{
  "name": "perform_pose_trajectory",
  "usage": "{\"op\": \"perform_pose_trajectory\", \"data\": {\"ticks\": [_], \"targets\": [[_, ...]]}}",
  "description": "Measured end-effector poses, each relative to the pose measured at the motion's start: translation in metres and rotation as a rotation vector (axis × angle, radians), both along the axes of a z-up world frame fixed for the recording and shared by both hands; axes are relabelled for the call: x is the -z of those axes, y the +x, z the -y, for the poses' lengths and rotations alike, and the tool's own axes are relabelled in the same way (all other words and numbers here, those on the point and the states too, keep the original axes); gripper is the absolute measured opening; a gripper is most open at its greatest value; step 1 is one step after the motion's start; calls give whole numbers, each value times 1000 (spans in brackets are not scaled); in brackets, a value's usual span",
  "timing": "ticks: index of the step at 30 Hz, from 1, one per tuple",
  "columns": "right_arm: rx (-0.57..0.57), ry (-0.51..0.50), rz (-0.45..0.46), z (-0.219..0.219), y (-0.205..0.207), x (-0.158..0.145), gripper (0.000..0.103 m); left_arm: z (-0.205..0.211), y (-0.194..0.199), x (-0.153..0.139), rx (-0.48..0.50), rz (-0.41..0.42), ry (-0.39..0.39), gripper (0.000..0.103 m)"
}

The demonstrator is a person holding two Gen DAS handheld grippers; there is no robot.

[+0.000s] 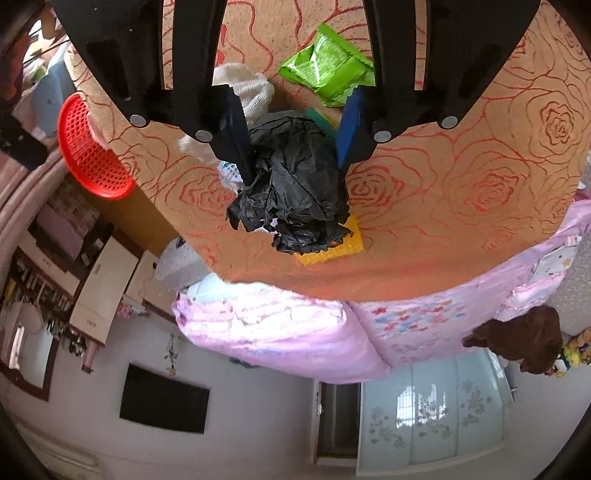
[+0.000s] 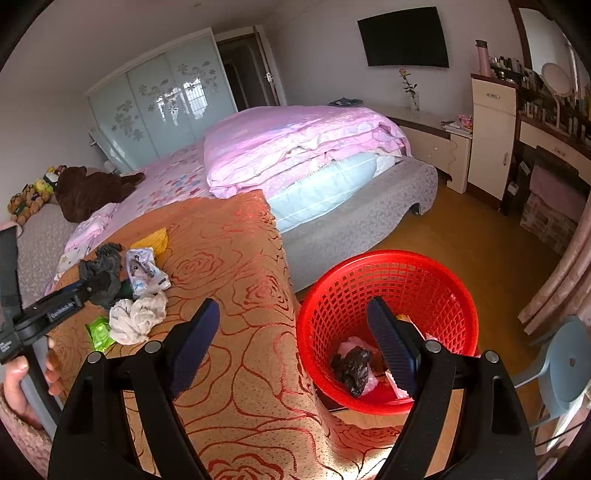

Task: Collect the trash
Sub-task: 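Grasp the black plastic bag with the left tool, then grasp the white mesh cloth with the right tool while the left tool holds the black bag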

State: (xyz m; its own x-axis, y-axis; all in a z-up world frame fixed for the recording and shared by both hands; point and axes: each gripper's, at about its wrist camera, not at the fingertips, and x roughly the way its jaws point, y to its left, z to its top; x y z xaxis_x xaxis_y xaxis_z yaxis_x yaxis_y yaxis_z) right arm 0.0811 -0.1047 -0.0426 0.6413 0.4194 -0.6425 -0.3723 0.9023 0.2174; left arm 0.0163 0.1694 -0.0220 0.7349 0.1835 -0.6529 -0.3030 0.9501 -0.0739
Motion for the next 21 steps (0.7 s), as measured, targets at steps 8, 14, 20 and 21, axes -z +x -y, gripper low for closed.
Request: {"op": "perform_pose_trajectory", "data": {"ticks": [8,14,20,21], "targets": [[-41,-15,8,-15,-6,2,79,-5,-33,-24,-40,70,29,40],[-123,-42,6,-40,-18,9,79,-16,-55,-31,-73,98,27,40],[-223,-63,6,-80,-31,14,83,-29,-66,-31,-99,114,1,40],[-241,-65,9,-89,-33,15,85,-30,-67,-30,-101,115,-2,40]]}}
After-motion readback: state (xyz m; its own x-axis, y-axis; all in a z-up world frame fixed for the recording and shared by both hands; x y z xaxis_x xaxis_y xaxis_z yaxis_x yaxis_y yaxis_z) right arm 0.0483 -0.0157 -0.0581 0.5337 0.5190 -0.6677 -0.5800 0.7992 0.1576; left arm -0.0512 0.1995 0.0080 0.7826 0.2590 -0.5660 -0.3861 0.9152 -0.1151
